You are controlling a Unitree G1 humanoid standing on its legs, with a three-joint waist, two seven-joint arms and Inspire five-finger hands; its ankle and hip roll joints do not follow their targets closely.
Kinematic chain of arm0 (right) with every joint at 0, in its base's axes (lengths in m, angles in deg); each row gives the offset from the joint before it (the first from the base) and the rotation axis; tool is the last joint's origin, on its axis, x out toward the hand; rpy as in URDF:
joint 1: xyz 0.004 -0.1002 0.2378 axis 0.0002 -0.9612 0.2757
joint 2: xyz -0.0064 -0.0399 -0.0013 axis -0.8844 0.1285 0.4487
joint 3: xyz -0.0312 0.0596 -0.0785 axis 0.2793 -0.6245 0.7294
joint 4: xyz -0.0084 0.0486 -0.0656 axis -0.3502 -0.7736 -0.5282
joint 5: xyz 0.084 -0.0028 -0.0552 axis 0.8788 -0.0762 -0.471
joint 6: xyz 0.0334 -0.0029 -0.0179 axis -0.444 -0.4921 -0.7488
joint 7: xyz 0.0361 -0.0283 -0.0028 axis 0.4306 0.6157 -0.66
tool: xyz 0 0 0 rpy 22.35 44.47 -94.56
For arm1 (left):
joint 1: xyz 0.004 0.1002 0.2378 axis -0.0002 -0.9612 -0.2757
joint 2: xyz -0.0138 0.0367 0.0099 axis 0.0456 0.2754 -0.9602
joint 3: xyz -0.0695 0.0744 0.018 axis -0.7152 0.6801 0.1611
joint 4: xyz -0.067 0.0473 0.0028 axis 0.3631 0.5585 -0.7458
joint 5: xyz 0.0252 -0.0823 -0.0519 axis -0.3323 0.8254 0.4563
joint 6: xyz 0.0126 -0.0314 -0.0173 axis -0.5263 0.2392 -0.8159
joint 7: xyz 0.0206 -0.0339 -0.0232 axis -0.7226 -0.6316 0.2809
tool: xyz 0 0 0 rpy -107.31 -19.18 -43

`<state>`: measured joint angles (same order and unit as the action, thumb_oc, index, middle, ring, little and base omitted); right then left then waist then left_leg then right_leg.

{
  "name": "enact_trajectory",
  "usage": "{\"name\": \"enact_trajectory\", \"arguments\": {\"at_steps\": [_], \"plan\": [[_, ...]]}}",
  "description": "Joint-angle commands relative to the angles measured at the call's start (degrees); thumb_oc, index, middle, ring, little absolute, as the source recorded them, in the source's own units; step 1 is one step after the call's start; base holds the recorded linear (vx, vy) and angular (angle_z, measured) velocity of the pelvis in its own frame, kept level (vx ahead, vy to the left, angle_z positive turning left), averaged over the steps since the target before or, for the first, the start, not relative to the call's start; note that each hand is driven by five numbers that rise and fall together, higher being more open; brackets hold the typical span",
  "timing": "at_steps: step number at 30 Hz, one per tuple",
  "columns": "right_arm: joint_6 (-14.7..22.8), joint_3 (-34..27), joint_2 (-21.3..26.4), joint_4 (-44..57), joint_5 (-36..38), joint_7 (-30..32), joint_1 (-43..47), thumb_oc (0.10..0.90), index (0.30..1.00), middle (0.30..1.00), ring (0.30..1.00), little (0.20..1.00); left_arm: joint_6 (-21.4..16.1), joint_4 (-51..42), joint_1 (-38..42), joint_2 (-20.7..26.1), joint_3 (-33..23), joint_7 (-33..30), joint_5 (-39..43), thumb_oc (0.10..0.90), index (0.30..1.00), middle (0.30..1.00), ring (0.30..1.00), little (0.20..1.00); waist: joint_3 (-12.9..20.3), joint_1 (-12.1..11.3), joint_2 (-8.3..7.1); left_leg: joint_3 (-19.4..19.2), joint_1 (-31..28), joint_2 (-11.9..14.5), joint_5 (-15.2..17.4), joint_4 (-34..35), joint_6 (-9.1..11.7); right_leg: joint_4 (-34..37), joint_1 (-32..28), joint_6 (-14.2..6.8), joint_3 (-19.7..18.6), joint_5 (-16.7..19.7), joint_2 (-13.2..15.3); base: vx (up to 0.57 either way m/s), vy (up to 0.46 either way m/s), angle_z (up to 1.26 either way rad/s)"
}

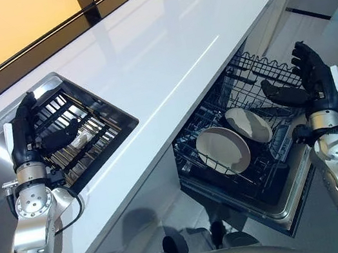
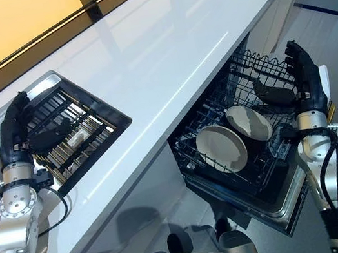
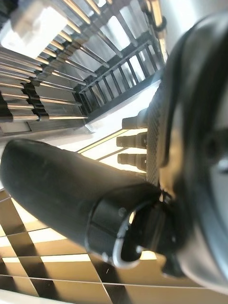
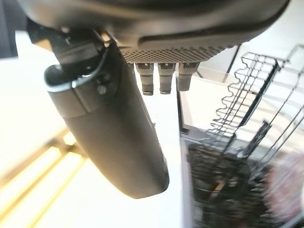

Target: Pick up plates and place into dishwasher.

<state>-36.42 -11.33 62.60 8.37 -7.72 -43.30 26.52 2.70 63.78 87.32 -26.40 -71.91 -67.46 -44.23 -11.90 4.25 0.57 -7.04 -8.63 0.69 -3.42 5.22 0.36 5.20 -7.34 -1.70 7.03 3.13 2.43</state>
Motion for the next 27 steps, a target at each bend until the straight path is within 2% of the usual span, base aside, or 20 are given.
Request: {"name": "enact_trajectory", "arguments": {"at_steps": [1,5,8,12,16,19,27], "plan": [[9.76,-1.58,1.42,-0.88,4.27,1.62,4.86,0.800,0.900,0.900,0.900,0.900,-8.20,-0.91,2.81,3.37,-3.53,-2.86,-2.96,0.800,0.900,0.900,0.900,0.900,4.20,-0.38,1.38,-1.41,-1.87,-4.18,7.10,-0.22,-2.81,-5.12,0.47,-3.17,1.99,-5.83,-2.24,0.00,0.000,0.00],[10.57,-1.27,-0.53,-7.12,9.48,-2.15,4.76,0.800,0.900,0.900,0.900,0.900,-9.48,0.08,3.00,3.97,-3.92,-1.13,-1.72,0.800,0.900,0.900,0.900,0.900,4.08,-0.73,1.43,-1.28,-1.85,-4.21,7.00,-0.22,-2.65,-4.82,0.18,-3.08,2.62,-5.79,-1.99,0.00,0.000,0.00],[10.69,-0.67,-1.06,-11.29,12.13,-1.93,4.92,0.800,0.900,0.900,0.900,0.900,-9.56,0.34,3.81,4.12,-3.53,-0.21,-1.75,0.800,0.900,0.900,0.900,0.900,3.87,-0.99,1.54,-1.05,-1.75,-4.26,6.96,-0.22,-2.53,-4.60,0.07,-3.03,2.93,-5.75,-1.92,0.03,-0.032,0.02],[12.24,-0.93,-0.55,-15.79,11.24,2.09,5.15,0.800,0.900,0.900,0.900,0.900,-9.47,1.38,4.87,4.89,-2.66,-0.42,-1.44,0.800,0.900,0.900,0.900,0.900,3.53,-1.07,1.90,-0.66,-1.58,-4.26,6.93,-0.22,-2.31,-4.21,-0.02,-2.96,3.21,-5.63,-1.88,0.02,-0.011,0.01],[13.08,-0.24,0.26,-18.94,5.92,6.54,5.21,0.800,0.900,0.900,0.900,0.900,-9.35,1.78,5.17,5.67,-2.54,-0.43,-0.41,0.800,0.900,0.900,0.900,0.900,2.94,-1.32,2.48,-0.17,-1.27,-4.34,6.80,-0.22,-2.19,-3.94,0.00,-2.83,3.29,-5.55,-1.88,0.00,-0.005,0.05],[13.65,-0.07,0.74,-22.05,5.15,8.43,5.26,0.800,0.900,0.900,0.900,0.900,-9.26,1.82,5.20,5.82,-2.46,-0.41,-0.12,0.800,0.900,0.900,0.900,0.900,2.69,-1.46,2.67,0.03,-1.03,-4.33,6.78,-0.22,-2.12,-3.89,0.09,-2.77,3.41,-5.65,-1.82,-0.01,-0.011,0.05],[14.30,-0.17,0.55,-27.48,7.10,8.63,4.17,0.800,0.900,0.900,0.900,0.900,-8.87,1.83,5.14,6.21,-3.02,0.26,0.27,0.800,0.900,0.900,0.900,0.900,1.98,-1.50,3.10,0.40,-0.73,-4.36,6.63,-0.22,-1.99,-4.18,0.34,-2.58,3.57,-5.90,-1.76,0.00,-0.006,0.03]]}}
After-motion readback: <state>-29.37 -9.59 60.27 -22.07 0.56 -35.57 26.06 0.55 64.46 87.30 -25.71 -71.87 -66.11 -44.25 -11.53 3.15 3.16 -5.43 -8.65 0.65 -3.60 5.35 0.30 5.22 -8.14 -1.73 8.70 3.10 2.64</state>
